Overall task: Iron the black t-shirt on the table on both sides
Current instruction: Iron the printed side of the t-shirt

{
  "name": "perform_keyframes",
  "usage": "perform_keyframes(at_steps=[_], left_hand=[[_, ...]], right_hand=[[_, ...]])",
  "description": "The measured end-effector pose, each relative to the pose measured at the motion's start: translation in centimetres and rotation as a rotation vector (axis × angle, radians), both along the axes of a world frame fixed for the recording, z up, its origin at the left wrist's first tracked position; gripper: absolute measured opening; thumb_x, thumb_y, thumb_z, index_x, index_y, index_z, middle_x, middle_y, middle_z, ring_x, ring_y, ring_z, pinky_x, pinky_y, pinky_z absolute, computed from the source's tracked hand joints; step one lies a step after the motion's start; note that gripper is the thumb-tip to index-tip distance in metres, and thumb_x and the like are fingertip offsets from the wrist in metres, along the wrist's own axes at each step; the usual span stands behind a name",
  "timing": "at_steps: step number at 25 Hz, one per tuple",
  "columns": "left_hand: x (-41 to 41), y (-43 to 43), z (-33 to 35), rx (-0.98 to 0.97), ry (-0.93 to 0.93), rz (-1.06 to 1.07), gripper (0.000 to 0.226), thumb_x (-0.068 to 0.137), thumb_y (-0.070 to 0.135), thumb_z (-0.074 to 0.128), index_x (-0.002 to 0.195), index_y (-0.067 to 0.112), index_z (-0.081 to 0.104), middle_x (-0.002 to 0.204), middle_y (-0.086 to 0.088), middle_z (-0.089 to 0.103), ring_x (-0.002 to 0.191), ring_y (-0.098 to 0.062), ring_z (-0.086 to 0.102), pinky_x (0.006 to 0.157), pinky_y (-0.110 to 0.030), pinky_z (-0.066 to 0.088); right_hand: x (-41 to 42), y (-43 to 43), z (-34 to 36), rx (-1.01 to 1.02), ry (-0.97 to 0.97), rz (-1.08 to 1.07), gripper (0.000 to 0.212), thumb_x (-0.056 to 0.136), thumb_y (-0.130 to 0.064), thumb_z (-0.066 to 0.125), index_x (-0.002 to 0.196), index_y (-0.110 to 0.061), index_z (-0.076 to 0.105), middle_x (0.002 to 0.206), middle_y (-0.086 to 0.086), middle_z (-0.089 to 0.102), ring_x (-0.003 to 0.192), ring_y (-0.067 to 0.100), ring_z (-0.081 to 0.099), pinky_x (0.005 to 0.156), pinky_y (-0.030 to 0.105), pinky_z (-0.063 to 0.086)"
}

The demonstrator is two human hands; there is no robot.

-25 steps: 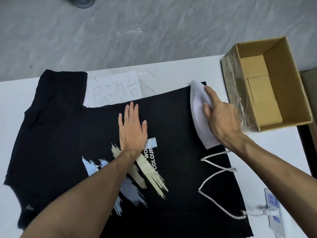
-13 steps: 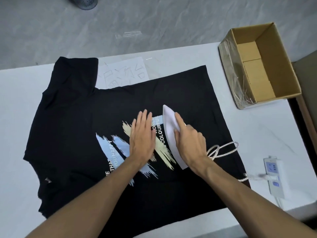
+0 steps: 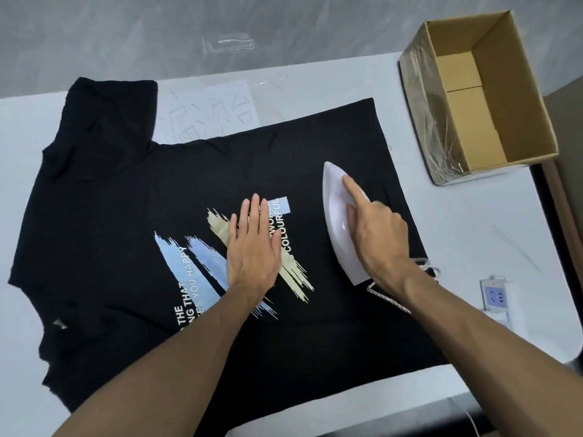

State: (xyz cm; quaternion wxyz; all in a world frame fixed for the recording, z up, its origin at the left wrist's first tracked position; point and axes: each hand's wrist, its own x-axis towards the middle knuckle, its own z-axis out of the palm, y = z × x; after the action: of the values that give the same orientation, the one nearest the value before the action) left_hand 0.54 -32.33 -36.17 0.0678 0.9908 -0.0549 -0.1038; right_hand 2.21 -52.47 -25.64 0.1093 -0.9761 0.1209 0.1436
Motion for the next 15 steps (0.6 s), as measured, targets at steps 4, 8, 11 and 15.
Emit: perform_keyframes(at_steps=[4,8,11,15], left_hand=[[0.1,-0.2,0.2,0.024,0.020,-0.002,0.060,0.104,0.036,0.017,0.156,0.010,0.005,0.165,-0.006,0.003,0.152,-0.020,-0.001,0.124,-0.043,0.008],[0.2,-0.3,0.3,0.040,0.023,-0.004,0.060,0.101,0.033,0.010,0.156,0.011,0.002,0.165,-0.005,0.001,0.152,-0.019,-0.001,0.124,-0.043,0.009],[0.2,-0.2,0.3,0.032,0.032,-0.002,0.059,0.100,0.032,0.008,0.155,0.010,0.001,0.165,-0.005,0.001,0.152,-0.019,-0.003,0.124,-0.043,0.009],[0.1,-0.3,0.3,0.049,0.036,0.002,0.060,0.102,0.035,0.009,0.156,0.010,0.003,0.165,-0.006,0.001,0.152,-0.019,-0.003,0.124,-0.043,0.009]], right_hand=[[0.9,-2.6,-0.1,-0.009,0.005,-0.091,0.053,0.102,-0.027,0.035,0.150,-0.042,0.020,0.068,0.008,0.050,0.063,0.032,0.048,0.061,0.036,0.034],[0.6,-0.3,0.8,0.066,0.045,0.034,0.056,0.100,-0.029,0.038,0.149,-0.047,0.017,0.080,0.011,0.057,0.076,0.038,0.059,0.063,0.036,0.033],[-0.4,3.2,0.1,0.046,0.082,0.162,0.059,0.102,-0.027,0.038,0.150,-0.044,0.008,0.087,0.009,0.059,0.070,0.033,0.058,0.060,0.035,0.034],[-0.7,3.8,-1.0,-0.099,0.058,0.196,0.072,0.097,-0.016,0.050,0.150,-0.040,0.006,0.075,0.003,0.047,0.051,0.024,0.042,0.051,0.033,0.030]])
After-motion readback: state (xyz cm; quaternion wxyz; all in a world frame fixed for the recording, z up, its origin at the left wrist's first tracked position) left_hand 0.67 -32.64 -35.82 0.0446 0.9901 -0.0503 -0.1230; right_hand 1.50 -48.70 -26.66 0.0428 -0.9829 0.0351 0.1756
